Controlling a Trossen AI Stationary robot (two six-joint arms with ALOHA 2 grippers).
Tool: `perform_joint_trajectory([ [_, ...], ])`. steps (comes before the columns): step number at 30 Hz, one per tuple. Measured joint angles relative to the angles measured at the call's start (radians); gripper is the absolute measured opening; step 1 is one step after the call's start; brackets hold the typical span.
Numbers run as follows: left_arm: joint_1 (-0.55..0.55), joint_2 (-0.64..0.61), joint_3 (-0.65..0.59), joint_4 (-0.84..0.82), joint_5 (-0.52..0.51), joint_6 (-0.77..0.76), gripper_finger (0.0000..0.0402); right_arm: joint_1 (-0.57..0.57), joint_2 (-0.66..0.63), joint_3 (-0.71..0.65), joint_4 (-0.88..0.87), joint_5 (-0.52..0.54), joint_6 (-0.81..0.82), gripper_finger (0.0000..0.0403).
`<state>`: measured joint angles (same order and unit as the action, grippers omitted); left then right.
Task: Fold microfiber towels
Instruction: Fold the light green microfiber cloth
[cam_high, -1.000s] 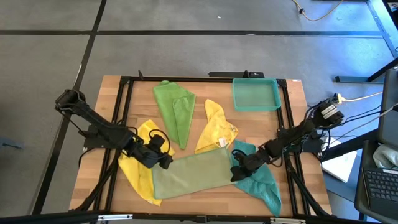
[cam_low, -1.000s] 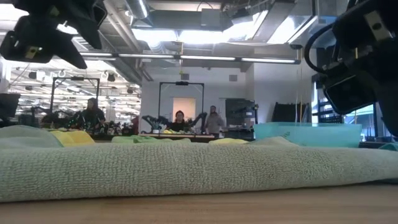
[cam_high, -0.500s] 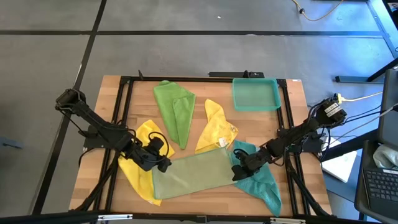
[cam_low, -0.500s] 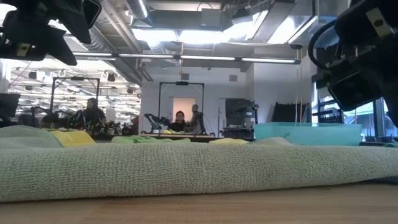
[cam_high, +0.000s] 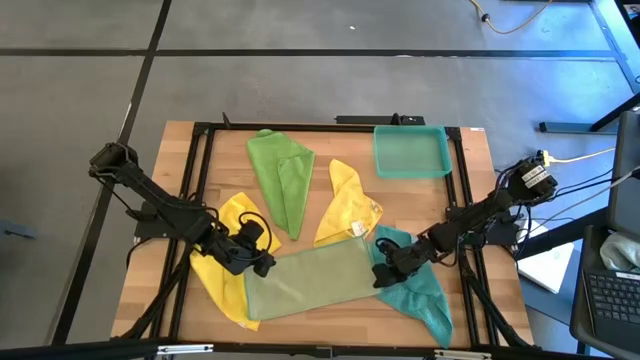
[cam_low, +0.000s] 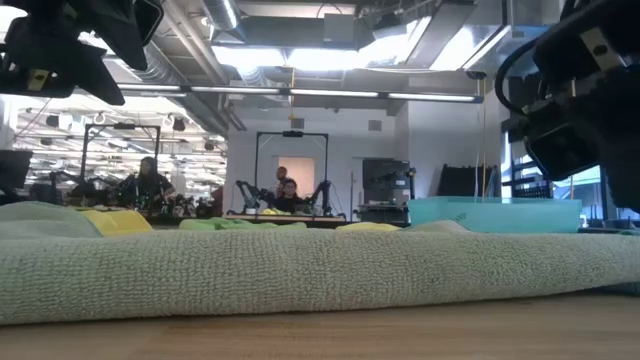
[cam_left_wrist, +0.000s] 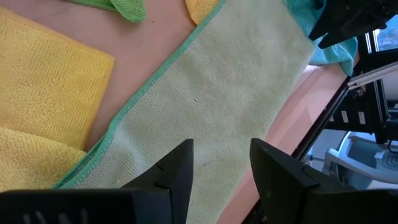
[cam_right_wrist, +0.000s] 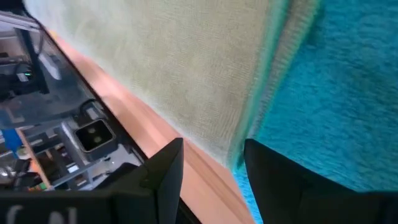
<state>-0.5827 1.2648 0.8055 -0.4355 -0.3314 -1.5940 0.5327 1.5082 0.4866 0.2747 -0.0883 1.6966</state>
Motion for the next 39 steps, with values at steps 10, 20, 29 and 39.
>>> perform_joint_trajectory([
  [10, 0.000, 0.000, 0.000, 0.000, -0.009, 0.000, 0.0149, 0.000, 0.003, 0.000, 0.022, 0.004, -0.003, 0.0162],
  [20, 0.000, 0.000, 0.000, 0.005, -0.018, 0.000, 0.0149, 0.004, 0.074, -0.003, 0.121, -0.043, -0.008, 0.0109],
  [29, 0.000, 0.000, 0.000, 0.005, -0.018, 0.000, 0.0149, 0.012, 0.089, 0.001, 0.133, -0.095, -0.055, 0.0038],
  [39, -0.001, 0.000, 0.000, 0.004, -0.018, 0.000, 0.0149, 0.023, 0.075, 0.001, 0.156, -0.157, -0.138, 0.0011],
])
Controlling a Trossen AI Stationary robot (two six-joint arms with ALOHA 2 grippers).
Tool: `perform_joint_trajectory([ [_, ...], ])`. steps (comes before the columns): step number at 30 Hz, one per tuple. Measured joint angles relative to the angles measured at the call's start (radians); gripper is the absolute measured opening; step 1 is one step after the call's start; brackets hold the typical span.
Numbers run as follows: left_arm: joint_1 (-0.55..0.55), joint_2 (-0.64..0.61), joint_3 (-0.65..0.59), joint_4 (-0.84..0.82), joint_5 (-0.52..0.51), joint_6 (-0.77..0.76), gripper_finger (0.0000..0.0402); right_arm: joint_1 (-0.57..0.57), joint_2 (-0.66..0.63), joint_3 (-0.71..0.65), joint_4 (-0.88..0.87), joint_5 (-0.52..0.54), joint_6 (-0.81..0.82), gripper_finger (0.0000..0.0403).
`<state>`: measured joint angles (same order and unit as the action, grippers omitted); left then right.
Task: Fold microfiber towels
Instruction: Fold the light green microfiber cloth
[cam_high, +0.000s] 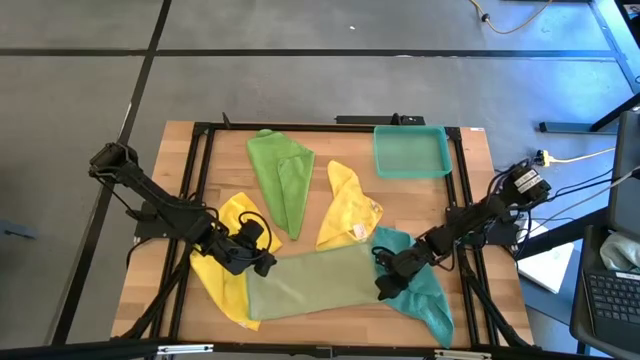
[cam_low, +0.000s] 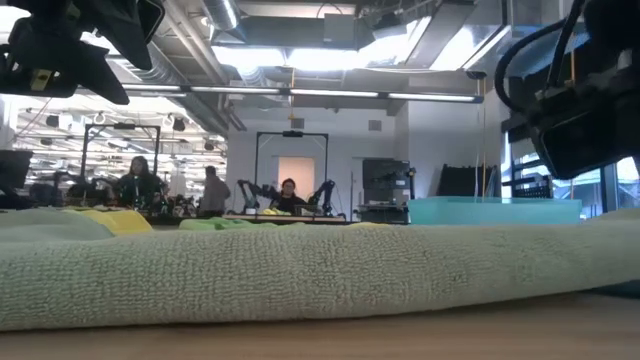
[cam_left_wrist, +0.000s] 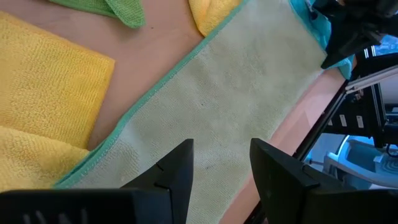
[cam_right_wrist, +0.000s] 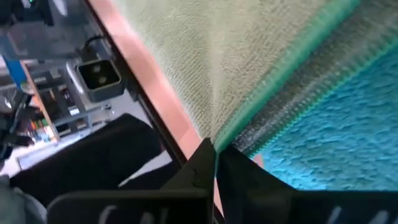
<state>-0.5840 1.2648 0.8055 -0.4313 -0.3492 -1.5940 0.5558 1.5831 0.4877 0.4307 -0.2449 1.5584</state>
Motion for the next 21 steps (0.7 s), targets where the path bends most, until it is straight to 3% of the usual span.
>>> perform_joint_trajectory([
  [9, -0.022, 0.000, 0.000, 0.000, 0.000, 0.000, 0.0149, 0.085, -0.069, 0.002, 0.001, 0.057, -0.259, 0.0007],
  [16, -0.022, 0.000, 0.000, -0.001, 0.000, -0.001, 0.0149, 0.110, -0.072, 0.002, -0.007, 0.030, -0.384, 0.0012],
  [21, -0.032, 0.000, 0.000, -0.001, 0.000, -0.016, 0.0149, 0.128, -0.072, 0.030, -0.077, 0.066, -0.417, 0.0011],
])
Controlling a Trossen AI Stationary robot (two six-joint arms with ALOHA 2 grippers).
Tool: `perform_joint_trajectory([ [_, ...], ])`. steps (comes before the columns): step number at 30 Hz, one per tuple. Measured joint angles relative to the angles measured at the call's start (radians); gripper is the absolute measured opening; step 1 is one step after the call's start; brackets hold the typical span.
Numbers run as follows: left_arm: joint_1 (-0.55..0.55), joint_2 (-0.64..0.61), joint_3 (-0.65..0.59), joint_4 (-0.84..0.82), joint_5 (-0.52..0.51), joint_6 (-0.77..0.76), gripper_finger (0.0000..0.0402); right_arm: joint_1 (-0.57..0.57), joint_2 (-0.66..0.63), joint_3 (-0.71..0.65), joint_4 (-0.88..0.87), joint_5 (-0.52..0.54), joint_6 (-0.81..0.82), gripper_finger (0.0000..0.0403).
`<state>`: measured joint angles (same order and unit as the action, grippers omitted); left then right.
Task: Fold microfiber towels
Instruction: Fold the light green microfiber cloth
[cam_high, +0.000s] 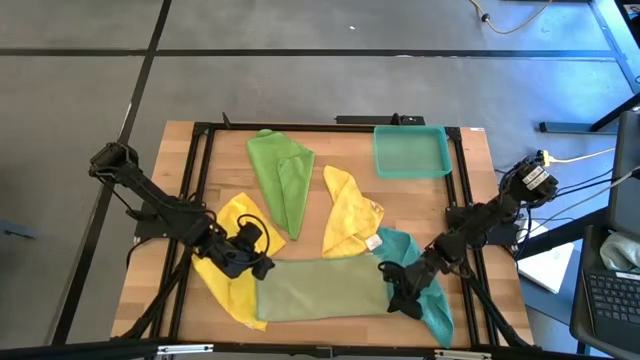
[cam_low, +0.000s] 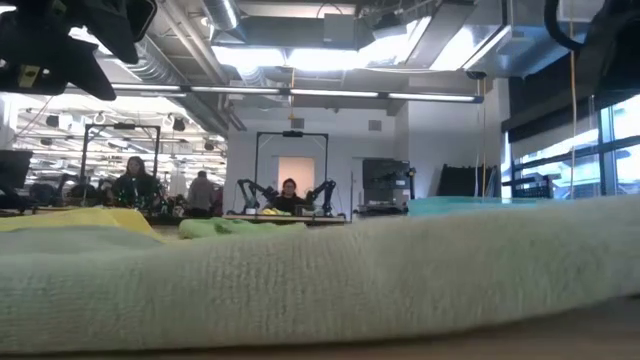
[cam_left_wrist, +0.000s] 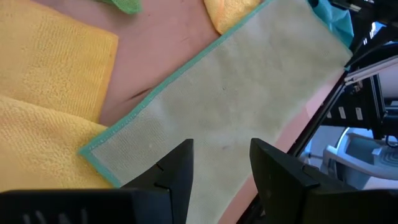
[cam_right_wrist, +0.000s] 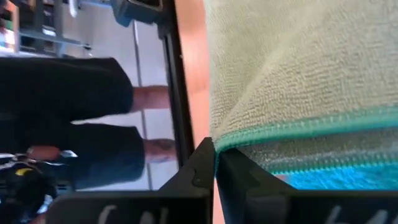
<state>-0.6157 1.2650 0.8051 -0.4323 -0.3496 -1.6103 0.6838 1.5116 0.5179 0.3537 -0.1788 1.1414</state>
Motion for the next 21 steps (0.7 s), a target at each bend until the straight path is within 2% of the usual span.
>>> perform_joint_trajectory([
  [5, -0.005, 0.000, 0.000, 0.000, 0.000, 0.005, 0.0149, -0.002, 0.000, 0.000, -0.047, -0.054, -0.124, 0.0014],
  [8, -0.012, 0.000, 0.000, 0.000, 0.000, 0.004, 0.0149, 0.005, 0.000, 0.023, -0.128, -0.038, -0.146, 0.0007],
  [12, -0.022, 0.000, 0.000, 0.000, 0.000, -0.002, 0.0149, 0.032, 0.000, 0.107, -0.284, -0.003, -0.277, 0.0007],
  [17, -0.030, 0.000, 0.000, -0.005, -0.001, -0.004, 0.0149, 0.057, 0.000, 0.216, -0.575, 0.120, -0.420, 0.0011],
  [21, -0.029, 0.000, 0.000, -0.007, -0.001, -0.008, 0.0149, 0.061, 0.000, 0.226, -0.632, 0.195, -0.407, 0.0009],
])
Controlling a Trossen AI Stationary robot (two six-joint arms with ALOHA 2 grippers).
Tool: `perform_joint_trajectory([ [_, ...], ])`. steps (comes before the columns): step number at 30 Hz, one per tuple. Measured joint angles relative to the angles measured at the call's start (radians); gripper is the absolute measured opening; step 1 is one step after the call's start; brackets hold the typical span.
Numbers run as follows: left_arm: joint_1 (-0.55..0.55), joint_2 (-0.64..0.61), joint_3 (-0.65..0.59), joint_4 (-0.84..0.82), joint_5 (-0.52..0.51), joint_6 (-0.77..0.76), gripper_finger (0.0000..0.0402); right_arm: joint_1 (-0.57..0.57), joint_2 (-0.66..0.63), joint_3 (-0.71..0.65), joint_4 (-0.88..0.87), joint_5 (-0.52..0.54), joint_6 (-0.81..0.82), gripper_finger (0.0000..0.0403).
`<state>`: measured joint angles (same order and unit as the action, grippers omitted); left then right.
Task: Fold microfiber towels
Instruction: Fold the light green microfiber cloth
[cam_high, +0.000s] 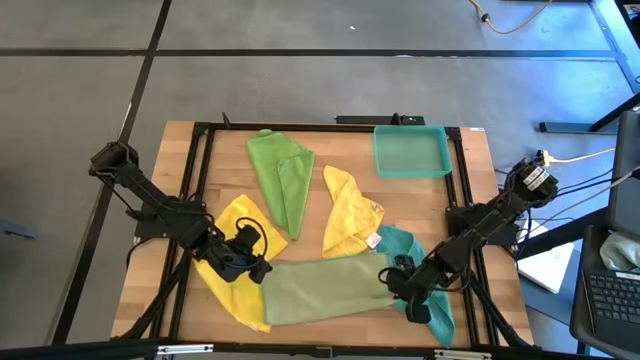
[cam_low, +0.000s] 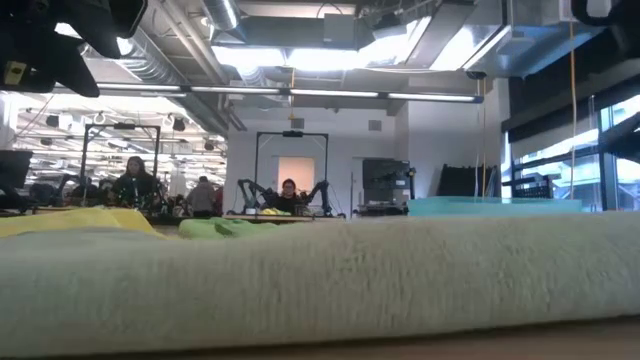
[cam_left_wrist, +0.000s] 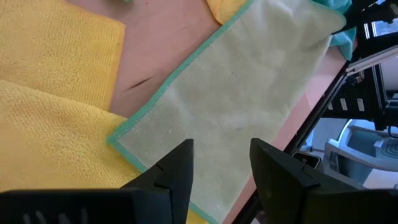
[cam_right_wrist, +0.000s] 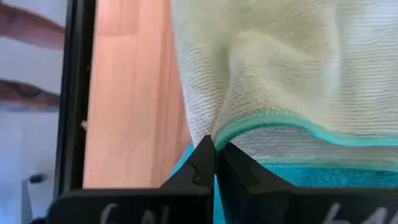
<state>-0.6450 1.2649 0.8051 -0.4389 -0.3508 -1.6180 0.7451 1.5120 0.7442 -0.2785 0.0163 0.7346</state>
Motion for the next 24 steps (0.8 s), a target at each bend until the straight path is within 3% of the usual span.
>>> perform_joint_trajectory([
  [3, 0.000, 0.000, 0.000, 0.000, 0.000, -0.003, 0.0149, -0.004, 0.000, -0.024, 0.054, 0.001, 0.049, 0.0021],
  [13, 0.000, 0.000, 0.000, -0.001, 0.000, -0.004, 0.0149, -0.002, 0.000, -0.112, 0.365, -0.245, 0.259, 0.0108],
  [18, 0.000, 0.000, 0.000, 0.004, 0.000, -0.005, 0.0149, -0.004, -0.001, -0.104, 0.325, -0.297, 0.290, 0.0137],
  [24, 0.000, 0.000, 0.000, 0.096, 0.021, 0.006, 0.0149, -0.025, -0.003, -0.104, 0.179, -0.347, 0.335, 0.0144],
])
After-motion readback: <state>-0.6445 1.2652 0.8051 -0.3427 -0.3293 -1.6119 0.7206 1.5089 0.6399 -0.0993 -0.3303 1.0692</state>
